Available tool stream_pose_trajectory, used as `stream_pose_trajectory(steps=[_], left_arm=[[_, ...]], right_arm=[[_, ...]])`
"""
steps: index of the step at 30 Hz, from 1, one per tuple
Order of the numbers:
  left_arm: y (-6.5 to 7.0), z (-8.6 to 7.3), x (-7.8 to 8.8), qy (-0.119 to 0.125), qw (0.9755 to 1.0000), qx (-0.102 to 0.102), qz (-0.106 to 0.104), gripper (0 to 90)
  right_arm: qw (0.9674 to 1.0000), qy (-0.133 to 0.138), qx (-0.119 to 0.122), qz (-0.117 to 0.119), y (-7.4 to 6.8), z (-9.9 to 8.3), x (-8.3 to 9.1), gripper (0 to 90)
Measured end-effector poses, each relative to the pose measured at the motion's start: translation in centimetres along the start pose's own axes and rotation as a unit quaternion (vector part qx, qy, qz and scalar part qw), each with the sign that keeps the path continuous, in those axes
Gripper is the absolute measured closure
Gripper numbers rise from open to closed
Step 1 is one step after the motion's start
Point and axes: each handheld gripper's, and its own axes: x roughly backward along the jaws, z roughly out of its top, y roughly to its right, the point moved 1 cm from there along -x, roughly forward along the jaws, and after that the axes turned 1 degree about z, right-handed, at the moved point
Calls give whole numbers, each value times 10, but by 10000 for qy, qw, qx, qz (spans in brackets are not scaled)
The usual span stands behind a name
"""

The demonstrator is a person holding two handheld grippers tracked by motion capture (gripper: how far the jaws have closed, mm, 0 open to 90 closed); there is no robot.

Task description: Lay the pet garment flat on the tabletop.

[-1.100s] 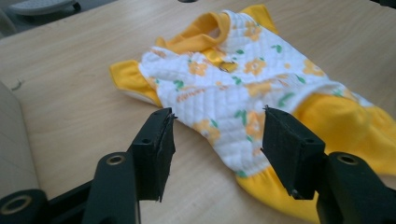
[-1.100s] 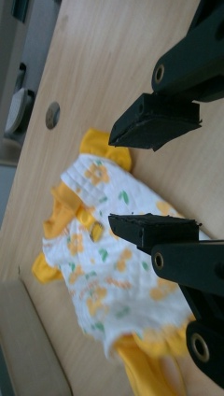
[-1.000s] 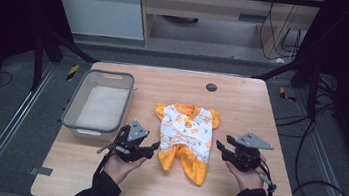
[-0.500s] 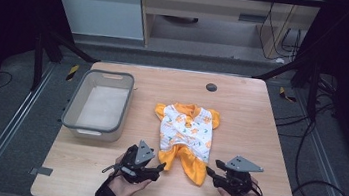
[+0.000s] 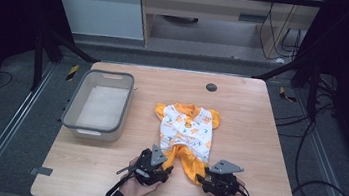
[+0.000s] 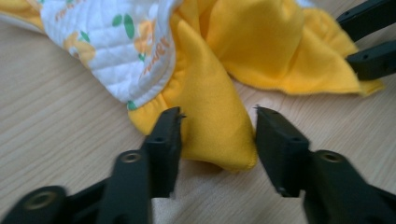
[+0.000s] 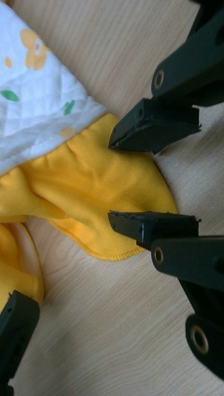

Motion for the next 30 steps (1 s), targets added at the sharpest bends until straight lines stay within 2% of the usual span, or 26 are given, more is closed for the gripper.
stream_pose_trajectory(steps=[3,6,9,12,16,20,26,30], left_arm=[[-3,-2,-1,-62,10000,30,20,680],[-7,-2,2,-69,10000,67,18,787],[-12,-1,8,-36,10000,78,2,845],[-20,1,17,18,9999,113,2,855],[-32,-1,32,118,9999,94,-23,856],[-41,-3,44,189,9997,54,-115,856],[-51,0,56,398,9989,45,-235,855],[-56,5,54,448,9986,71,-285,840]], right_arm=[[10000,-77,25,18,0,-1,-1,677],[9998,-139,-20,124,0,-1,1,815],[9998,-141,-35,151,1,1,4,839],[9998,28,-97,159,7,4,13,840],[9986,318,-381,177,23,4,32,838],[9969,521,-551,229,35,4,46,835],[9941,800,-655,328,41,8,57,832],[9924,932,-726,350,45,14,57,827]])
